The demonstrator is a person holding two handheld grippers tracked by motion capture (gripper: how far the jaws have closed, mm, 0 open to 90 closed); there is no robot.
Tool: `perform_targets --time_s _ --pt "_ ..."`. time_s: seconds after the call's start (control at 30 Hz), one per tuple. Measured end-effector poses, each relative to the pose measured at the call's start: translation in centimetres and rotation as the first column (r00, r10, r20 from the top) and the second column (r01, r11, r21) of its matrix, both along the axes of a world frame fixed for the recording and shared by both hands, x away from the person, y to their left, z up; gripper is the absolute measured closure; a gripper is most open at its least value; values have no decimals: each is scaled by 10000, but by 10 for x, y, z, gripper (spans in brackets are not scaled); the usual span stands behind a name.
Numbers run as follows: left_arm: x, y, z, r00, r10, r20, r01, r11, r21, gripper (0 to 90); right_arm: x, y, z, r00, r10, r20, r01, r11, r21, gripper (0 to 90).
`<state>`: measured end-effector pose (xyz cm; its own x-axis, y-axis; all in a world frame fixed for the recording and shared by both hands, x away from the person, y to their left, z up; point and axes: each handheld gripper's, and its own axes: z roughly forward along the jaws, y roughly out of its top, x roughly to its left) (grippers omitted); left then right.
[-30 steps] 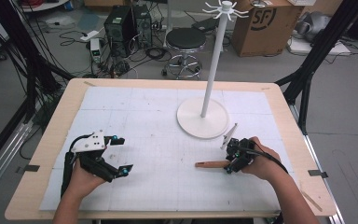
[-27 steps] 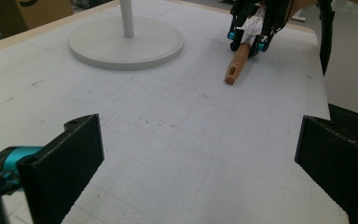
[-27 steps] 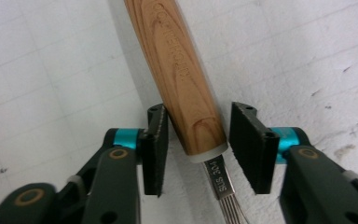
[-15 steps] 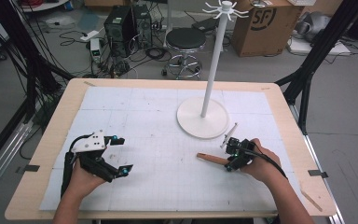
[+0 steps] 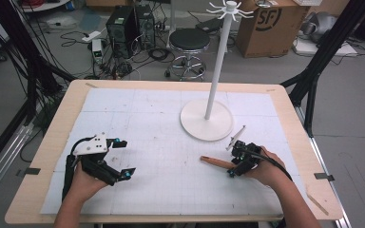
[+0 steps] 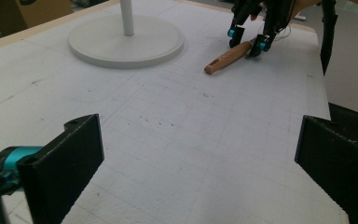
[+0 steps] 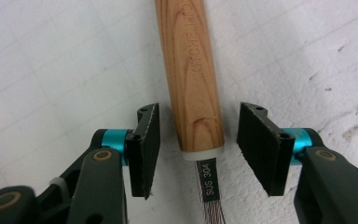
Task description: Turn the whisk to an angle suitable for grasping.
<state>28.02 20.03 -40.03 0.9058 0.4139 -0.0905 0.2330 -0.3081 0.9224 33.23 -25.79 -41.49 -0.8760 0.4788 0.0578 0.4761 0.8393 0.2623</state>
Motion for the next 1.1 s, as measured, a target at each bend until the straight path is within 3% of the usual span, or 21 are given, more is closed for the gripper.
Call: perform_targets --time_s 0.07,0.13,0.33,0.47,0.5,0.53,0.57,0.6,0.63,0.67,0.7,0.73,0.77,0.8,0.83,0.87,0.9,0.93,0.97,1.07,1.1 --pt "0 0 0 10000 19 0 -19 10000 10 17 -3 0 -1 9996 -108 260 107 9999 18 541" --pt "0 -1 0 10000 3 -25 -3 10000 9 17 -5 -2 1 9992 -142 386 140 9999 66 678" --pt "-1 0 1 10000 15 23 -15 10000 -56 17 -9 0 2 9964 -193 821 196 9998 -35 703" --pt "-1 1 1 10000 6 22 -6 10000 -72 17 -9 -7 12 9901 -504 1310 430 9973 592 705" --pt "-1 1 1 10000 27 1 -27 10000 -94 17 -10 -14 20 9846 -844 1530 647 9895 1294 705" --pt "-1 1 1 10000 18 1 -18 9999 -105 17 -10 -14 20 9846 -844 1530 647 9895 1294 705" --pt "-1 1 1 10000 14 3 -14 9999 -99 17 -11 -21 28 9783 -1067 1778 697 9768 2027 705" --pt "-1 1 1 10000 16 1 -16 9999 -106 17 -11 -21 28 9783 -1067 1778 697 9768 2027 705" --pt "-1 1 1 10000 14 7 -14 9999 -103 17 -12 -28 37 9727 -1258 1952 697 9600 2713 706" --pt "0 1 1 10000 3 15 -3 9999 -109 17 -12 -28 37 9727 -1258 1952 697 9600 2713 706" --pt "0 1 1 10000 9 27 -9 9999 -112 17 -13 -31 40 9683 -1420 2055 739 9487 3075 706" --pt "-1 1 1 10000 20 20 -20 9999 -128 17 -15 -36 48 9620 -1607 2206 713 9282 3652 706" --pt "-1 1 1 10000 16 35 -15 9999 -143 17 -16 -39 52 9594 -1661 2280 656 9174 3924 706" --pt "-1 1 1 10000 16 35 -15 9999 -143 17 -16 -39 52 9594 -1661 2280 656 9174 3924 706" --pt "-1 1 2 10000 42 55 -41 9999 -146 17 -17 -43 60 9511 -1785 2520 477 8912 4511 707" --pt "-1 1 2 10000 39 59 -39 9999 -138 17 -17 -43 60 9511 -1785 2520 477 8912 4511 707" --pt "-1 1 2 10000 44 64 -43 9999 -135 17 -19 -46 67 9454 -1949 2614 384 8626 5044 707" --pt "-1 1 2 10000 42 80 -41 9999 -122 17 -20 -47 71 9427 -2000 2671 301 8481 5289 707" --pt "-1 1 2 10000 52 74 -51 9999 -126 17 -20 -47 71 9427 -2000 2671 301 8481 5289 707" --pt "-1 2 2 10000 28 76 -26 9999 -162 17 -21 -50 78 9355 -2095 2846 22 8088 5880 707" --pt "-1 2 2 10000 30 80 -29 9998 -174 17 -22 -51 82 9344 -2118 2865 -131 7831 6218 708"
